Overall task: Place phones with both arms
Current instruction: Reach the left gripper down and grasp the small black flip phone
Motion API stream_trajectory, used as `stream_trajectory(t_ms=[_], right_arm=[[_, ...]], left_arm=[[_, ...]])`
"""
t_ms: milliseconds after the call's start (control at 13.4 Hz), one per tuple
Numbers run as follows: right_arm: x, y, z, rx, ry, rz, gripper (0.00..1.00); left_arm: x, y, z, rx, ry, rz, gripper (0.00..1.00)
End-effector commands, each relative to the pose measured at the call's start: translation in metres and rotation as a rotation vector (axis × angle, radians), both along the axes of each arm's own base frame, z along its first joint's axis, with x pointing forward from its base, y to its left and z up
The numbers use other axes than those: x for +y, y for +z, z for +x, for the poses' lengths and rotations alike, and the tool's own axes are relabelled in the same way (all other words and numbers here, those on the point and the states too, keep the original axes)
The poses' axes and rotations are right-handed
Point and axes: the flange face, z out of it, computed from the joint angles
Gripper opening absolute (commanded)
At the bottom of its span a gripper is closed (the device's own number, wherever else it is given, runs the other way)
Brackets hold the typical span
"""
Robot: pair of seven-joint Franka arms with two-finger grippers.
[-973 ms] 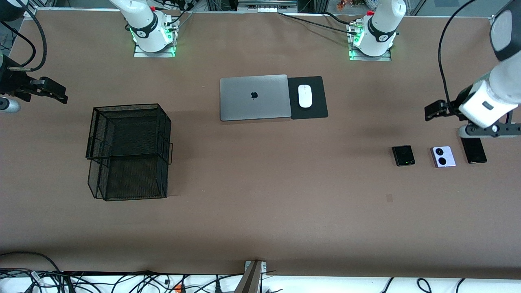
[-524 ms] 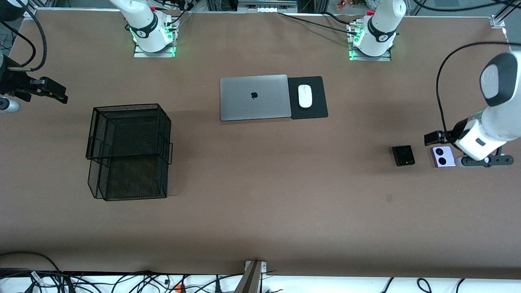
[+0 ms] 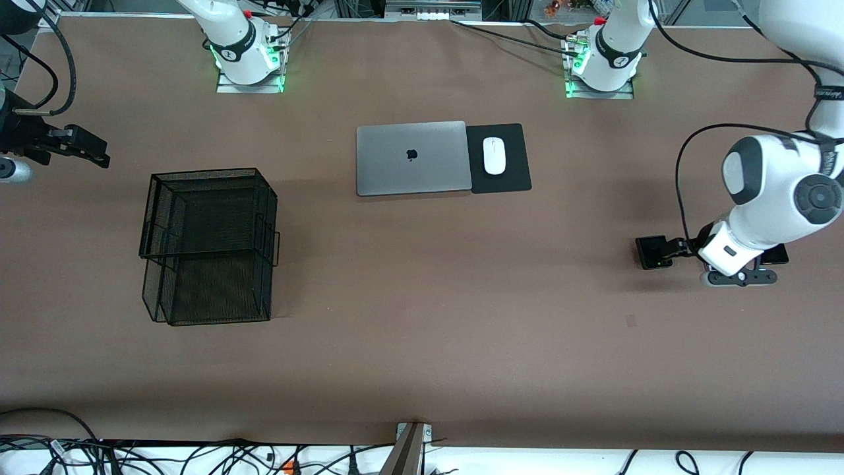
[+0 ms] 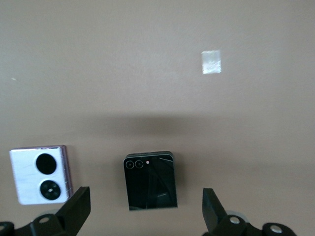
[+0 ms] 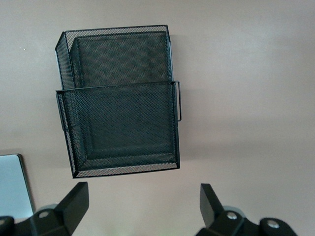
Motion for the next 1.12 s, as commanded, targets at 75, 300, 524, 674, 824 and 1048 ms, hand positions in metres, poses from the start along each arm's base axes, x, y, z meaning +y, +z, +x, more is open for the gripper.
stream_trajectory(t_ms=[75,300,524,674,824,1048], right_arm=[[0.003,0.005,-0.001,-0.001,-0.011,0.017,1.0],[0.003,0.005,-0.001,-0.001,-0.011,0.017,1.0],[0.003,0.005,-0.001,-0.001,-0.011,0.017,1.0],[0.003,0.005,-0.001,-0.001,-0.011,0.019,1.0],[0.003,0.004,-0.001,0.0,-0.011,0.017,1.0],[0.003,0.004,-0.001,-0.001,-0.011,0.017,1.0]], left_arm=[[0.004,-0.058,-0.019,-0.025,-0.018,0.0,1.0],[0.003,-0.09,-0.032,-0.017,-0.019,-0.005,1.0],[0.011,-0.11,-0.04,0.018,-0.002,-0.012,1.0],[0.012,-0.113,-0.04,0.017,0.0,-0.012,1.0],[0.013,-0.122,-0.041,0.01,0.001,-0.013,1.0],[0.01,-0.123,-0.04,0.012,0.027,-0.013,0.58]])
